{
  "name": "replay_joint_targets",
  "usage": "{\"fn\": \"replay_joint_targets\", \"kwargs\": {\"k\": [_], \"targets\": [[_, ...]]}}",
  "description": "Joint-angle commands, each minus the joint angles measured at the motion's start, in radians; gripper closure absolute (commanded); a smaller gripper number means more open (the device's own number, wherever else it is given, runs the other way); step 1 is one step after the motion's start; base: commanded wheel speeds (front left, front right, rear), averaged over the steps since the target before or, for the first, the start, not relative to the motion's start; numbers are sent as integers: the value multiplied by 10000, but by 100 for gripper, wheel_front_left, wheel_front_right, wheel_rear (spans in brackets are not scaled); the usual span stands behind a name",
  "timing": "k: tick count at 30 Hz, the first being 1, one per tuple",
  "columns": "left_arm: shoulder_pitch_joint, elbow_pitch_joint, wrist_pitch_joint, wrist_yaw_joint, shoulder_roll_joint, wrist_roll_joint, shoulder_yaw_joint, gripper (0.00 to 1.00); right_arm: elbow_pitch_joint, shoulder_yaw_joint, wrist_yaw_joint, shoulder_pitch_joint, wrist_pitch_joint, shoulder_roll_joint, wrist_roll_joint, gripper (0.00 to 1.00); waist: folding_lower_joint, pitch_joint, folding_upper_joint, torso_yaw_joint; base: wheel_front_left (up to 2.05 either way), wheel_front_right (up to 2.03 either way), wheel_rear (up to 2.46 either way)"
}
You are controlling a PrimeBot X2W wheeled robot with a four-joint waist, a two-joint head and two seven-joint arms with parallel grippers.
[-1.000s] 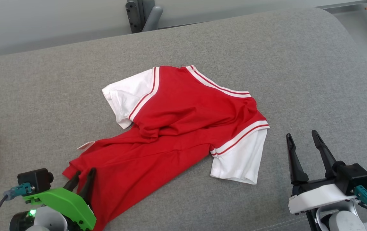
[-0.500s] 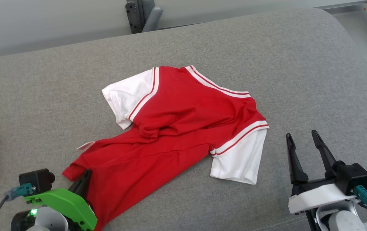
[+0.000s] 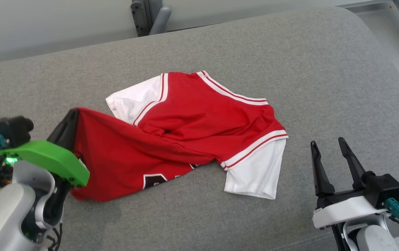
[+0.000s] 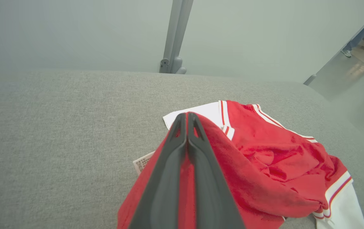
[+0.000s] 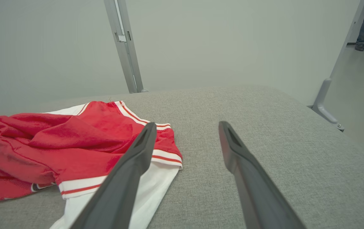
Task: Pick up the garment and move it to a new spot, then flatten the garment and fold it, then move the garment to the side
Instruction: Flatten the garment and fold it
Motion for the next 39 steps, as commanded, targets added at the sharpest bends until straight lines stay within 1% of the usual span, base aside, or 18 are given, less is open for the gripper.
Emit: {"fn": "replay_joint_targets", "kwargs": {"k": [1,6,9,11,13,15,17,19,22,23,25,26,28,32,34,37,39], "targets": [[-382,8,56,-62,8,178,17,100,0,-27,-9,-139,1,-19,60,0,0,40,0,-25,0,0,0],[-1980,248,401,-366,-63,760,-178,100,-15,-123,-11,-252,1,-18,81,0,0,178,0,-35,0,0,0],[-2930,317,498,-753,-121,1006,-269,100,-15,-201,-9,-380,1,-18,56,0,0,234,0,17,0,0,0],[-3295,333,558,-922,-15,1231,-315,100,-36,-272,-11,-380,1,-18,46,0,0,249,0,98,0,0,0],[-3397,185,507,-986,65,1308,-309,100,-39,-288,-9,-318,1,-15,46,0,0,227,0,213,0,0,0],[-3061,-50,372,-975,205,1337,-296,100,-13,-313,-11,-192,2,-18,40,0,0,183,0,356,0,0,0],[-2386,-312,213,-809,381,1306,-357,100,0,-347,-9,-110,1,-21,60,0,0,134,0,518,0,0,0],[-1580,-620,-92,-635,564,1235,-377,100,-6,-364,-9,-23,2,-19,56,0,0,94,0,686,0,0,0],[4,-891,-764,-363,625,951,-372,100,-42,-407,-11,39,1,-27,-23,0,0,83,0,980,0,0,0],[948,-841,-1378,-291,495,771,-368,100,-60,-400,-9,58,2,-81,-58,0,0,77,0,1206,0,0,0],[1721,-564,-1999,-318,314,717,-407,100,-55,-386,-11,97,2,-164,-85,0,0,74,0,1428,0,0,0],[2012,-395,-2193,-455,104,585,-436,100,-53,-389,-9,84,2,-199,-89,0,0,80,0,1536,0,0,0],[2409,70,-2514,-642,-219,774,-431,100,-27,-351,-9,68,1,-260,-103,0,0,61,0,1732,0,0,0],[2954,1054,-2741,-1118,-1296,1045,-313,100,18,-240,-11,20,1,-417,-122,0,0,-6,0,1987,0,0,0],[3099,1424,-2751,-1339,-1859,1515,155,100,24,-250,-11,55,1,-448,-128,0,0,-56,0,2081,0,0,0],[3586,1989,-2738,-1828,-2707,2295,842,100,9,-211,-9,154,1,-468,-135,0,0,-119,0,2125,0,0,0],[3731,2243,-2743,-2176,-3147,2869,1335,100,5,-198,-11,216,1,-488,-128,0,0,-160,0,2127,0,0,0]]}}
